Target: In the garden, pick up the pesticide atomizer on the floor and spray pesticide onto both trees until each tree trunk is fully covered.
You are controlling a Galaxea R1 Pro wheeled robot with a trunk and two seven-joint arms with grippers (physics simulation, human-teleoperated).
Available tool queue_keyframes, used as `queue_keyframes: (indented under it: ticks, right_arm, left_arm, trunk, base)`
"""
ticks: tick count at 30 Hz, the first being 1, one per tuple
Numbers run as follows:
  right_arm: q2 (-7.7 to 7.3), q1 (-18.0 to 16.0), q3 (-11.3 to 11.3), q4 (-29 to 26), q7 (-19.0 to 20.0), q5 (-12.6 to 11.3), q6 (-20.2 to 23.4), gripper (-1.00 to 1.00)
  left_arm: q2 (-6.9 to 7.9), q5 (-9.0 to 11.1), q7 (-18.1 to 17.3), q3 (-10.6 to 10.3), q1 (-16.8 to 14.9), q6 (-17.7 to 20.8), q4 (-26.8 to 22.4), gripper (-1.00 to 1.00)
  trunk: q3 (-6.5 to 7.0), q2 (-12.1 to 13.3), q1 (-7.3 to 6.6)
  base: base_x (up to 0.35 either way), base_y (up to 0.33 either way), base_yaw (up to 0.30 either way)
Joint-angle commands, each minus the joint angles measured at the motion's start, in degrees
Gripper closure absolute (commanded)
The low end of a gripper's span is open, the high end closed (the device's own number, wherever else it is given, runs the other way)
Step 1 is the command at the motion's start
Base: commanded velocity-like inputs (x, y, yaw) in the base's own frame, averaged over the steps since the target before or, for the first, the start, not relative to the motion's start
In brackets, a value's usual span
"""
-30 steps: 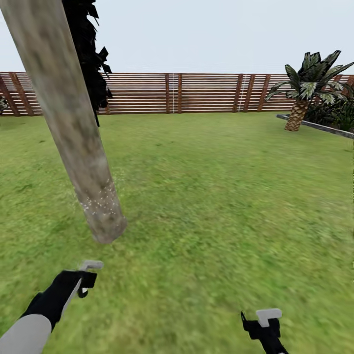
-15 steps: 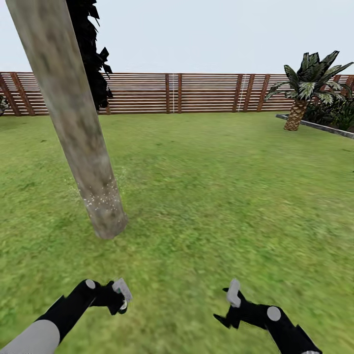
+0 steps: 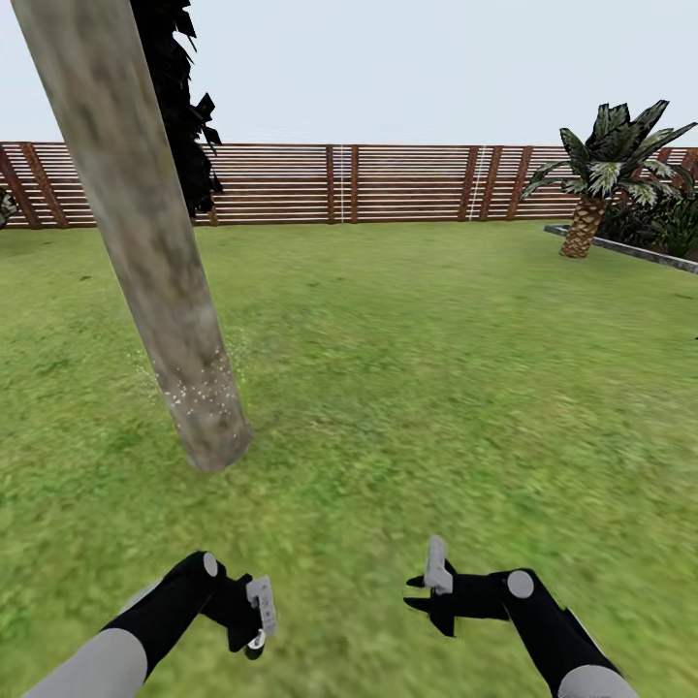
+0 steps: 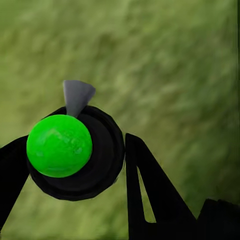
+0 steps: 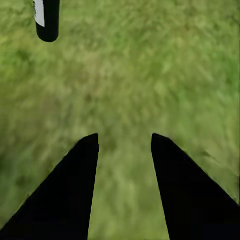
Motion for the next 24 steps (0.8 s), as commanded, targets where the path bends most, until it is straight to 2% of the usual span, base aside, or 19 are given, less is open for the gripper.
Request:
queue_keyframes:
  ticks: [1, 4, 5, 7, 9, 12, 14, 16, 22, 24]
  right_arm:
    - [0.15, -0.1, -0.2, -0.1, 0.5, 0.5, -0.3, 1.00]
    - [0.49, -0.3, 0.2, 0.3, 1.7, 0.5, -0.3, 1.00]
    - [0.54, -0.3, 1.3, 0.3, 1.9, 0.5, -0.3, 1.00]
    - [1.04, -0.3, 5.1, 0.0, 1.9, 0.4, -0.3, 1.00]
    - [2.63, -0.4, 6.6, -0.3, 1.9, 0.4, -0.3, 1.00]
    - [3.18, -0.4, 6.9, -0.7, 1.9, 0.4, -0.3, 1.00]
    - [3.28, -0.4, 7.0, -0.9, 1.9, 0.4, -0.3, 1.00]
    - [3.42, -0.4, 7.0, -1.6, 1.9, 0.4, -0.3, 1.00]
    - [4.55, -0.9, 7.0, -1.8, 1.9, 0.4, -0.3, 1.00]
    - [4.83, -1.1, 7.0, -1.8, 1.9, 0.4, -0.3, 1.00]
  left_arm:
    - [-0.21, -0.2, -0.2, -0.2, 0.0, 0.6, -0.1, 1.00]
    - [-1.18, -0.7, -0.2, -0.2, 0.0, 0.6, 0.1, 1.00]
    - [-1.39, -0.7, -0.2, -0.2, 0.1, 0.6, 0.1, 1.00]
    - [-2.61, -0.8, -0.2, -0.3, 0.1, 0.6, 0.2, 1.00]
    - [-3.86, -0.9, -0.2, -0.3, 0.1, 0.6, 0.2, 1.00]
    - [-4.39, -2.6, -0.2, -0.3, 0.0, 0.6, 0.2, 1.00]
    - [-4.86, -4.7, -0.2, -0.2, 0.1, 0.6, 0.2, 1.00]
    - [-6.31, -6.6, 0.1, -0.2, 0.1, 0.6, 0.3, 1.00]
    - [-8.14, -7.0, 0.5, -0.2, 0.1, 0.6, 0.3, 1.00]
    - [-8.53, -6.8, 1.7, -0.1, 0.1, 0.5, 0.3, 1.00]
  trunk:
    - [-0.05, 0.0, -0.01]
    - [-0.05, 0.0, -0.01]
    - [-0.05, 0.0, -0.01]
    - [-0.05, 0.0, -0.01]
    - [-0.05, 0.0, -0.01]
    - [-0.05, 0.0, -0.01]
    - [-0.05, 0.0, -0.01]
    - [-0.05, 0.0, -0.01]
    - [-0.05, 0.0, -0.01]
    - [-0.05, 0.0, -0.01]
  base:
    - [0.000, 0.000, 0.000]
    - [0.000, 0.000, 0.000]
    - [0.000, 0.000, 0.000]
    - [0.000, 0.000, 0.000]
    - [0.000, 0.000, 0.000]
    - [0.000, 0.000, 0.000]
    - [0.000, 0.000, 0.000]
    - [0.000, 0.000, 0.000]
    - [0.000, 0.000, 0.000]
    - [0.000, 0.000, 0.000]
